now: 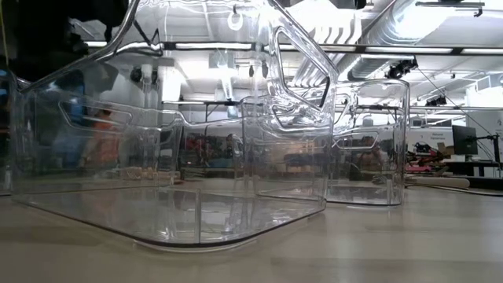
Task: Sort silverware by color (type)
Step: Put the orange fork into the middle left transparent bin
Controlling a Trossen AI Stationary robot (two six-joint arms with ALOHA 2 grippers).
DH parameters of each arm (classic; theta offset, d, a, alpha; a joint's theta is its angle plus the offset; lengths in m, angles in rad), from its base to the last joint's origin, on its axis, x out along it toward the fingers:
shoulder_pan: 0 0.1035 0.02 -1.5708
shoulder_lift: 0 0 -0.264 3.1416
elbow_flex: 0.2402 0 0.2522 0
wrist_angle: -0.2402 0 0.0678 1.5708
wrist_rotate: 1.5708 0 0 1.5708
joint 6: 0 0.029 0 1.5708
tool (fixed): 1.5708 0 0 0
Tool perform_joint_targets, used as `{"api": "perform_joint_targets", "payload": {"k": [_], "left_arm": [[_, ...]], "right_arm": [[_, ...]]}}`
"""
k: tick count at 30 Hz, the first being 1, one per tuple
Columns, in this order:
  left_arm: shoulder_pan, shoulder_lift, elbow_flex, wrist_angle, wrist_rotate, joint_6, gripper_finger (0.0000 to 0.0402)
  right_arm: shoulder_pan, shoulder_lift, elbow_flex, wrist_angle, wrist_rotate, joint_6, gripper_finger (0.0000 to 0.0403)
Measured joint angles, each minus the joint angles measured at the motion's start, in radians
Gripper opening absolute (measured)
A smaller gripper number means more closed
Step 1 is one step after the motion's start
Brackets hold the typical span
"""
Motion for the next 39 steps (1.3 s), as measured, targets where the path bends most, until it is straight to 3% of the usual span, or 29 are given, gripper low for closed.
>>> {"api": "perform_joint_targets", "payload": {"k": [24,39], "left_arm": [[0.013,0.113,0.0,0.079,0.0,0.052,0.0038],[0.013,0.074,0.0,0.069,0.012,0.045,0.0153]], "right_arm": [[0.0,0.0,0.0,-0.005,0.0,0.0,0.0229],[0.0,0.0,0.0,-0.005,0.0,0.0,0.0229]]}}
